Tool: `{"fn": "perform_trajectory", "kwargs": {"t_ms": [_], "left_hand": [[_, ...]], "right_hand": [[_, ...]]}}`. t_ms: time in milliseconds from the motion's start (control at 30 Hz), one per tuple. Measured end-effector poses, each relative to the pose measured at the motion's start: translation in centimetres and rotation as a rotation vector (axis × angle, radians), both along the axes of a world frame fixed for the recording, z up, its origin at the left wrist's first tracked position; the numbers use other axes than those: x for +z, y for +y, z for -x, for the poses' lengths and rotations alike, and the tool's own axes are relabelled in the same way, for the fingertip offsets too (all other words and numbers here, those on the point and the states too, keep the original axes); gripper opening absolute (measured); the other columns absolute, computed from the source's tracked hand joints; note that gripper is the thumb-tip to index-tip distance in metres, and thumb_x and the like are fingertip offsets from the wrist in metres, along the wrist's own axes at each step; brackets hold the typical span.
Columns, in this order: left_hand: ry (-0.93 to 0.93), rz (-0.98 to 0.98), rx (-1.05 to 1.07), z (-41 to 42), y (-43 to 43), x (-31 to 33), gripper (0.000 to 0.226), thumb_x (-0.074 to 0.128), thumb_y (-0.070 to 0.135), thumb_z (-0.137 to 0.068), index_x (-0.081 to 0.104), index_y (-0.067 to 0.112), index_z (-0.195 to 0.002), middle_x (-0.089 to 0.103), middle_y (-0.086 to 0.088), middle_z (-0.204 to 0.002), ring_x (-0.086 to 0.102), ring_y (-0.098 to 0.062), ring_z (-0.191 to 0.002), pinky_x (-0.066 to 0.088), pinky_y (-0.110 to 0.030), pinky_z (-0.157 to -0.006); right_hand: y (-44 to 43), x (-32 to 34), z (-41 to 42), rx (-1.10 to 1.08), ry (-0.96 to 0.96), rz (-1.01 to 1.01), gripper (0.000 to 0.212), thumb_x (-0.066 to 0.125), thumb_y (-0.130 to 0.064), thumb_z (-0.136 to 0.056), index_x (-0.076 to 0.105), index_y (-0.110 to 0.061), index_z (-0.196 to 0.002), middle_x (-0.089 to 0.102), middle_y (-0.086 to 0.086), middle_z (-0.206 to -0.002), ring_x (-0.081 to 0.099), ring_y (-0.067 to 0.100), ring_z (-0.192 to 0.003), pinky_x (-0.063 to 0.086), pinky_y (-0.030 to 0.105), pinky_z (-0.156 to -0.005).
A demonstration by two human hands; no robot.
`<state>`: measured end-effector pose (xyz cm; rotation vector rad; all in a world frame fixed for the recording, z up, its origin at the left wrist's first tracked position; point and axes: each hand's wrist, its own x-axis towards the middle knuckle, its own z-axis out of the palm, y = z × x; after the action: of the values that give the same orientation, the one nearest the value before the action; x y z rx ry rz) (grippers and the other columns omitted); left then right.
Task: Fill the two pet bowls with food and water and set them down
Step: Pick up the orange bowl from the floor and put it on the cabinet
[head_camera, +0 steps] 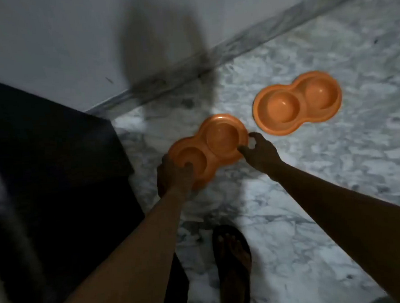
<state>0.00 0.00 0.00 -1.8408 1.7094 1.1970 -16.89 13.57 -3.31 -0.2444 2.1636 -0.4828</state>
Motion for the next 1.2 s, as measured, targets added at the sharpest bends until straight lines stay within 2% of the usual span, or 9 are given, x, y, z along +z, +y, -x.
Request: {"fn": "perform_trajectory", "kwargs": {"t_ms": [133,200,433,600,733,900,1000,1100,1200], "left_hand": [[-0.117,-0.054,0.138,-0.4,0.7,-6.2,0.069,0.056,0.025,-0.09,0.026,0.015,-0.152,0.041,-0.017,-0.143,0.049,-0.042,-0.122,0.047,-0.047,-0.098],[-0.113,-0.025,0.169,-0.3,0.9,-7.1,0.061,0.057,0.017,-0.091,0.034,0.013,-0.148,0.039,-0.018,-0.142,0.05,-0.042,-0.119,0.046,-0.044,-0.094],[-0.019,0.21,0.151,0.7,-0.1,-2.1,0.052,0.053,0.011,-0.087,0.05,0.018,-0.139,0.046,-0.018,-0.135,0.054,-0.042,-0.114,0.045,-0.043,-0.094],[0.084,0.376,0.116,3.5,-0.5,10.3,0.053,0.05,0.013,-0.086,0.052,0.022,-0.138,0.051,-0.015,-0.137,0.055,-0.039,-0.117,0.046,-0.047,-0.098],[0.12,0.537,0.051,5.6,1.0,25.2,0.049,0.052,0.016,-0.089,0.054,0.023,-0.137,0.051,-0.013,-0.137,0.051,-0.038,-0.119,0.042,-0.047,-0.097],[0.275,0.681,0.083,5.0,3.6,44.6,0.041,0.051,0.025,-0.093,0.055,0.027,-0.133,0.05,-0.006,-0.139,0.049,-0.035,-0.121,0.037,-0.047,-0.096],[0.367,0.738,0.076,1.0,6.0,54.8,0.041,0.051,0.028,-0.093,0.055,0.026,-0.134,0.05,-0.006,-0.14,0.05,-0.036,-0.119,0.038,-0.045,-0.097],[0.508,0.866,0.057,-5.9,7.1,63.8,0.041,0.053,0.027,-0.092,0.055,0.026,-0.133,0.049,-0.007,-0.138,0.048,-0.034,-0.12,0.038,-0.044,-0.098],[0.578,0.988,0.017,-18.6,8.0,72.9,0.042,0.054,0.03,-0.091,0.054,0.03,-0.132,0.049,-0.004,-0.137,0.045,-0.032,-0.124,0.035,-0.046,-0.101]], "right_hand": [[-0.7,-5.6,0.1,-0.032,0.084,0.042,0.074,0.061,-0.047,-0.093,0.033,-0.018,-0.155,0.051,0.024,-0.141,0.052,0.044,-0.127,0.046,0.05,-0.101],[-1.0,-6.9,-0.3,-0.036,0.117,0.036,0.068,0.06,-0.038,-0.096,0.032,-0.022,-0.155,0.047,0.023,-0.14,0.053,0.044,-0.124,0.044,0.048,-0.099],[-0.6,-2.4,-0.1,-0.16,0.097,0.073,0.07,0.059,-0.034,-0.093,0.029,-0.033,-0.157,0.049,0.022,-0.135,0.054,0.043,-0.12,0.039,0.038,-0.09],[0.2,11.2,0.9,-0.299,0.108,0.15,0.065,0.059,-0.037,-0.091,0.04,-0.036,-0.153,0.053,0.018,-0.119,0.054,0.035,-0.103,0.046,0.041,-0.091],[2.7,24.3,1.5,-0.402,0.14,0.248,0.07,0.053,-0.061,-0.074,0.044,-0.047,-0.142,0.066,0.015,-0.109,0.063,0.035,-0.103,0.054,0.051,-0.093],[5.3,44.6,0.4,-0.445,0.228,0.362,0.068,0.054,-0.054,-0.077,0.039,-0.053,-0.143,0.062,0.017,-0.116,0.067,0.032,-0.099,0.055,0.053,-0.093],[6.8,55.5,-3.5,-0.455,0.327,0.439,0.06,0.053,-0.041,-0.087,0.042,-0.05,-0.146,0.053,0.01,-0.118,0.063,0.019,-0.089,0.054,0.049,-0.094],[8.1,64.8,-9.5,-0.429,0.365,0.561,0.061,0.051,-0.047,-0.08,0.044,-0.054,-0.14,0.055,0.006,-0.117,0.066,0.027,-0.094,0.056,0.053,-0.092],[9.8,73.7,-20.7,-0.345,0.448,0.719,0.057,0.053,-0.05,-0.078,0.045,-0.055,-0.135,0.056,-0.002,-0.12,0.065,0.026,-0.103,0.058,0.055,-0.086]]}}
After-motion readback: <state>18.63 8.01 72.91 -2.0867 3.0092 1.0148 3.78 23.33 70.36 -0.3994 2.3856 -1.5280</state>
